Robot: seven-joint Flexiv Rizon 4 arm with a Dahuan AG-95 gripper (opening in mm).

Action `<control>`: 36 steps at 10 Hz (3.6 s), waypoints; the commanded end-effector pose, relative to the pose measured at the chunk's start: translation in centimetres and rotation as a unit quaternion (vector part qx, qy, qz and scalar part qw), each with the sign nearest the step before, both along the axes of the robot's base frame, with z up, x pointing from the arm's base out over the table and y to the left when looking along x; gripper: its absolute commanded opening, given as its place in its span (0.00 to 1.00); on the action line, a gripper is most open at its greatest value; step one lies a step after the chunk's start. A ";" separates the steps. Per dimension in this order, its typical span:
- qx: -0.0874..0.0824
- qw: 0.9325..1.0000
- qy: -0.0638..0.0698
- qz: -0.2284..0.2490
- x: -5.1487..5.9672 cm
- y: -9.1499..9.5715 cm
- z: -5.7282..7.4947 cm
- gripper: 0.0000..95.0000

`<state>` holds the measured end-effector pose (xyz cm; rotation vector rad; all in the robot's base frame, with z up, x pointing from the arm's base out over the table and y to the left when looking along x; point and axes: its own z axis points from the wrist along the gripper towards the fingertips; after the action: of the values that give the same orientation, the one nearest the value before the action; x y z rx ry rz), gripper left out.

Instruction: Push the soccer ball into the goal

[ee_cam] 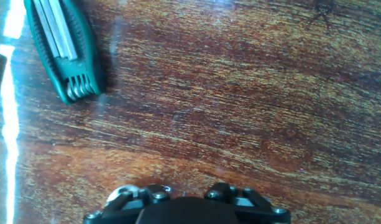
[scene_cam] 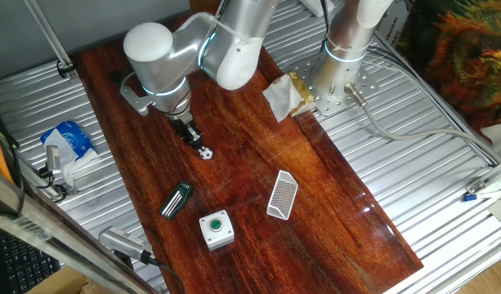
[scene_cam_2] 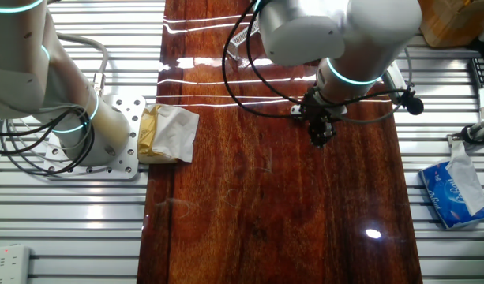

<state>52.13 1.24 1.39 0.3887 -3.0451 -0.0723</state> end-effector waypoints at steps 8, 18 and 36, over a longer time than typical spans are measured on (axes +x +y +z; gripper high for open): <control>0.002 1.000 0.012 -0.010 0.0 0.5 1.9 1.00; -0.079 0.996 0.016 0.027 -0.6 -0.6 2.5 0.00; -0.032 0.999 0.013 -0.020 -2.3 -0.5 0.8 0.00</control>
<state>49.82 0.65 2.19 0.3194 -3.0193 0.0211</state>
